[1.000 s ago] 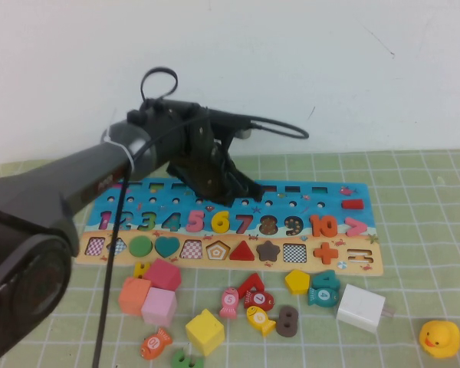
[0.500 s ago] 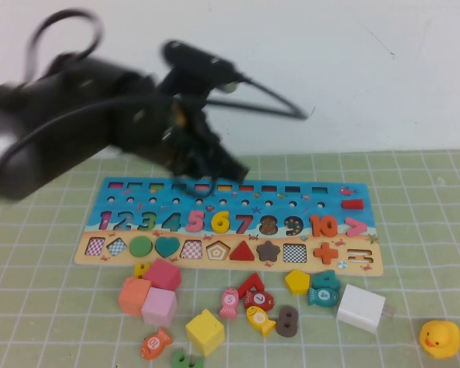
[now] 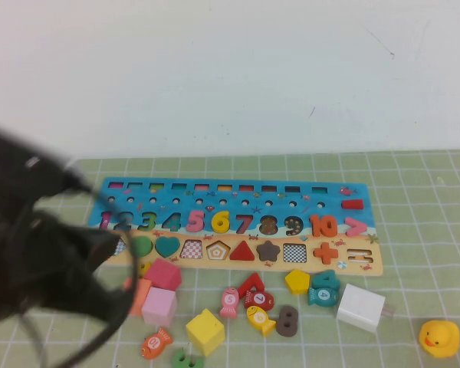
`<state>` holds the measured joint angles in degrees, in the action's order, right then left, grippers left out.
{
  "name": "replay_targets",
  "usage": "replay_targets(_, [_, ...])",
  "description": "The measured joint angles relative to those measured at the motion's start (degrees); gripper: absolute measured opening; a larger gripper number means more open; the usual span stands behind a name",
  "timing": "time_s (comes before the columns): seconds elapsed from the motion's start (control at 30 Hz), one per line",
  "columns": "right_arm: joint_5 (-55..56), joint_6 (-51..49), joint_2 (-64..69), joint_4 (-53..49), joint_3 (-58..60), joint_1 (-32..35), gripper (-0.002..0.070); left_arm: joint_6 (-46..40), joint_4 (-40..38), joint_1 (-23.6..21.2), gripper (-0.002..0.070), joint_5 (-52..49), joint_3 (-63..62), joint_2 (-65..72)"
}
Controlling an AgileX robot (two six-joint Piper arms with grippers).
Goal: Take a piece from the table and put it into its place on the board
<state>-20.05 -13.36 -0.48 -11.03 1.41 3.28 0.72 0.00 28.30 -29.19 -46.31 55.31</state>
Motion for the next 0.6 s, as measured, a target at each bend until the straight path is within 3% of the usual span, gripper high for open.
replay_targets(0.23, [0.0, 0.0, 0.0, 0.0, 0.0, 0.0, -0.0001, 0.79, 0.32, 0.0, -0.0001, -4.92, 5.85, -12.57])
replay_targets(0.6, [0.0, 0.0, 0.0, 0.0, 0.0, 0.0, -0.0001, 1.14, -2.74, 0.0, -0.0001, -27.1, 6.7, -17.98])
